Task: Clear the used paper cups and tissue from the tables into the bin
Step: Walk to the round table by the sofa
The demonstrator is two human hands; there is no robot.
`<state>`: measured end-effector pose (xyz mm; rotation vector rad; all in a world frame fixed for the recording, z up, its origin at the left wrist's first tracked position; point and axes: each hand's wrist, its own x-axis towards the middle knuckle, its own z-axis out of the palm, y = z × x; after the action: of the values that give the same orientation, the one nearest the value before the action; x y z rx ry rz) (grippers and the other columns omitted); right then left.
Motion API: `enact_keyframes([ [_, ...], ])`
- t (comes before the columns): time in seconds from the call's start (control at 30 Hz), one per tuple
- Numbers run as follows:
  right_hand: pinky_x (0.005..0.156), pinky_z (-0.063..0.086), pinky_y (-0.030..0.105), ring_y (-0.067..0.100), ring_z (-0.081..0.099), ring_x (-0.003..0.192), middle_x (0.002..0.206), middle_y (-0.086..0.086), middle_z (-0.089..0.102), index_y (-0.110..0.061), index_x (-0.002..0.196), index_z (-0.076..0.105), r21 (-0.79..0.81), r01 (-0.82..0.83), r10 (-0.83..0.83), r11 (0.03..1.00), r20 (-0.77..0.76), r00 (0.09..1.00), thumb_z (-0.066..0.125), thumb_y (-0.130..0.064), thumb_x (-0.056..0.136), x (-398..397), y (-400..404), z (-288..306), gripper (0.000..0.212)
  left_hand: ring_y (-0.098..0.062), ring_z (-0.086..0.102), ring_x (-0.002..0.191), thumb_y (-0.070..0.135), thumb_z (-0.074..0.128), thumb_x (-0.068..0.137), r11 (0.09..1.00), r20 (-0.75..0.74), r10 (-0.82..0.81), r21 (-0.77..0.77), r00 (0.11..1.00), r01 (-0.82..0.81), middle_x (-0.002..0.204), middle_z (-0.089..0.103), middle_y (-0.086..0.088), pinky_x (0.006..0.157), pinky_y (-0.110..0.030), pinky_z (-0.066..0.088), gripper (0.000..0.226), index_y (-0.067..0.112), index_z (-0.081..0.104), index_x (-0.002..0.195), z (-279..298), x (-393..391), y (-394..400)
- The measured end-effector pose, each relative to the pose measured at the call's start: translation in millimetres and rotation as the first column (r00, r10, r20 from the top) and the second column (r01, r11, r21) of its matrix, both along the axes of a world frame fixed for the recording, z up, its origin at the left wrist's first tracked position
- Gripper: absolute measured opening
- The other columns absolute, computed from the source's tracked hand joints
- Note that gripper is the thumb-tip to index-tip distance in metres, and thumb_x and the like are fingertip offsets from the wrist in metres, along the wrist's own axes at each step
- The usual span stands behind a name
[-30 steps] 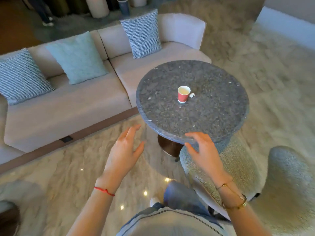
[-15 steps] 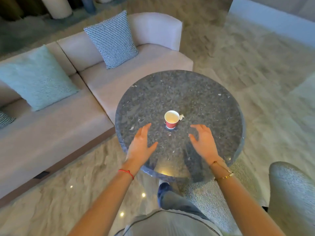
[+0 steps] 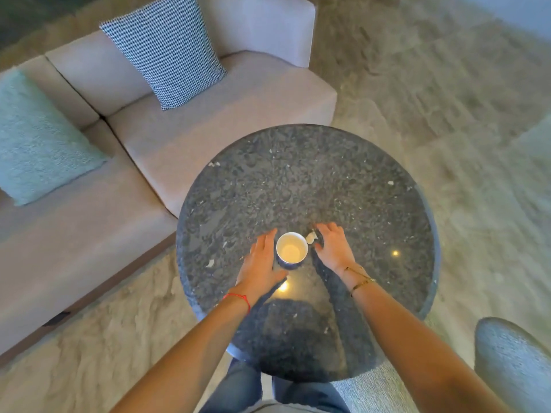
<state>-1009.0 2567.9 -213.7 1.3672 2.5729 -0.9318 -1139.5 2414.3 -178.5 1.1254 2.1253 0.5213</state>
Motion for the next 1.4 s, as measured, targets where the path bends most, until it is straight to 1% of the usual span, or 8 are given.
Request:
enact_keyframes([
  [0.23,0.096,0.044,0.039,0.030,0.048,0.115,0.118,0.011,0.052,-0.010,0.120,0.058,-0.046,-0.047,0.047,0.998,0.004,0.999,0.058,-0.011,0.089,-11.7,-2.1,-17.2,0.031,-0.021,0.035,0.135,0.032,0.080,0.074,0.998,-0.036,-0.057,-0.021,0.998,0.056,0.149,0.030,-0.001,0.099,-0.041,0.044,0.100,0.018,0.017,0.150,-6.6,0.2,19.8],
  [0.5,0.082,0.048,0.038,0.031,0.054,0.107,0.108,0.012,0.059,-0.007,0.100,0.060,-0.035,-0.030,0.031,0.999,0.048,0.998,0.056,-0.011,0.090,-11.5,-6.2,-20.1,0.012,-0.021,0.043,0.126,0.033,0.073,0.081,0.999,-0.026,-0.021,-0.025,0.999,0.020,0.143,0.038,0.001,0.090,-0.039,0.048,0.078,0.022,0.029,0.145,-1.0,3.2,23.8],
  [0.63,0.077,0.048,0.035,0.027,0.054,0.103,0.103,0.008,0.061,-0.011,0.095,0.062,-0.013,0.045,-0.045,0.999,-0.050,0.998,0.057,-0.014,0.090,-3.6,-12.6,-10.8,0.008,-0.022,0.046,0.122,0.033,0.073,0.079,0.999,0.000,0.039,0.033,0.999,-0.039,0.138,0.044,0.000,0.088,-0.040,0.048,0.072,0.023,0.036,0.140,6.3,-0.1,15.0],
  [0.73,0.078,0.048,0.032,0.021,0.053,0.100,0.101,0.004,0.059,-0.014,0.096,0.062,0.026,0.092,-0.088,0.995,-0.133,0.987,0.059,-0.018,0.091,8.3,-20.7,2.9,0.007,-0.022,0.046,0.121,0.032,0.074,0.078,0.994,0.014,0.082,0.075,0.997,-0.083,0.137,0.044,0.000,0.089,-0.042,0.048,0.072,0.025,0.037,0.139,14.9,-6.2,3.1],
  [0.87,0.080,0.047,0.030,0.017,0.051,0.097,0.099,0.000,0.059,-0.017,0.096,0.060,0.075,0.117,-0.099,0.990,-0.215,0.972,0.060,-0.022,0.092,30.0,-41.0,24.5,0.007,-0.022,0.046,0.125,0.026,0.078,0.076,0.984,-0.003,0.092,0.156,0.996,-0.091,0.138,0.044,0.000,0.093,-0.039,0.047,0.075,0.023,0.039,0.140,27.1,-12.8,-18.9],
  [1.03,0.084,0.046,0.029,0.017,0.052,0.096,0.098,0.001,0.061,-0.015,0.099,0.061,0.079,0.185,-0.158,0.980,-0.268,0.951,0.061,-0.026,0.091,55.9,-78.0,54.5,0.013,-0.021,0.043,0.130,0.022,0.080,0.075,0.972,-0.007,0.082,0.219,0.997,-0.079,0.142,0.044,-0.001,0.103,-0.039,0.043,0.079,0.022,0.038,0.142,43.5,-16.9,-56.3],
  [1.27,0.074,0.038,0.021,0.014,0.050,0.089,0.092,-0.003,0.059,-0.015,0.095,0.062,0.130,0.313,-0.253,0.941,-0.346,0.903,0.065,-0.026,0.089,78.5,-142.4,87.2,0.012,-0.020,0.044,0.130,0.022,0.081,0.074,0.951,-0.019,0.031,0.308,0.999,-0.024,0.142,0.046,-0.001,0.100,-0.029,0.038,0.079,0.020,0.041,0.142,62.1,-18.2,-118.0],
  [1.4,0.074,0.036,0.019,0.013,0.050,0.089,0.091,-0.004,0.059,-0.015,0.095,0.063,0.166,0.382,-0.303,0.909,-0.364,0.881,0.066,-0.026,0.089,90.4,-193.1,95.0,0.013,-0.019,0.043,0.131,0.021,0.082,0.074,0.935,-0.036,-0.054,0.348,0.998,0.063,0.141,0.046,-0.002,0.102,-0.024,0.035,0.079,0.016,0.041,0.141,69.4,-18.2,-155.7],
])
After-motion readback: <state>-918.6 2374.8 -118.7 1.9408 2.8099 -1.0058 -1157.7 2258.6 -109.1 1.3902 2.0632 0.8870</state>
